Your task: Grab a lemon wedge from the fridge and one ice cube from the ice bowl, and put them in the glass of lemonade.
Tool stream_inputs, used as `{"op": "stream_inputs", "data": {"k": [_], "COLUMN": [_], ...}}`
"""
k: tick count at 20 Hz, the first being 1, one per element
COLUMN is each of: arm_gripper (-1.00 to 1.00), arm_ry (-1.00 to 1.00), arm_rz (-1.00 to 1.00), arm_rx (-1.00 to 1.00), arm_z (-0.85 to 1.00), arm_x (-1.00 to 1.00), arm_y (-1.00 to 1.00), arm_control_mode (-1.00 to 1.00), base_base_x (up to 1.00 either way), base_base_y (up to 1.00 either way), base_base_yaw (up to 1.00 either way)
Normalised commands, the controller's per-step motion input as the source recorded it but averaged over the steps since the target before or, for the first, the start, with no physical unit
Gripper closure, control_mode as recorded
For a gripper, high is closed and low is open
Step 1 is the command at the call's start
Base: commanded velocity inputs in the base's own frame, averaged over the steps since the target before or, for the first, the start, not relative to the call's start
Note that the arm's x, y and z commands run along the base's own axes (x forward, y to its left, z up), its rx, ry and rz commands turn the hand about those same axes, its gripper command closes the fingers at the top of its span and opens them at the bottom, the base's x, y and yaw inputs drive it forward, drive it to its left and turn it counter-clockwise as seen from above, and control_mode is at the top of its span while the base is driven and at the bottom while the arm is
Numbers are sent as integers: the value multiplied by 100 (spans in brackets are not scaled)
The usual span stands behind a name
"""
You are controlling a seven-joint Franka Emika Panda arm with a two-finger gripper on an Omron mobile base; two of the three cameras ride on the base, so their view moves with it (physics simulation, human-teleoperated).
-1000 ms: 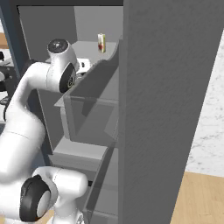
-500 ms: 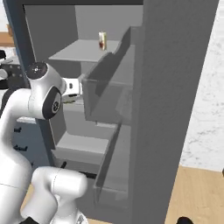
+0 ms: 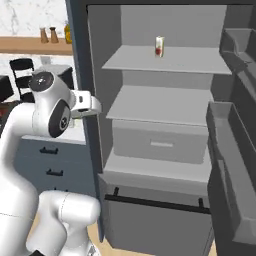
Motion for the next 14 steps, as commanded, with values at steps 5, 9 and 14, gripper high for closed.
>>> {"op": "stream_inputs", "data": {"k": [5, 9, 14], "arm_gripper": [100, 100, 100], "arm_ry": [0, 0, 0], "arm_rz": [0, 0, 0], "arm_rx": [0, 0, 0], "arm_z": [0, 0, 0], "arm_x": [0, 0, 0], "arm_y": [0, 0, 0], "arm_control_mode": [100, 100, 100], "base_base_x": [0, 3, 45], "base_base_y": [100, 100, 73], "base_base_yaw": [-8, -11, -11]}}
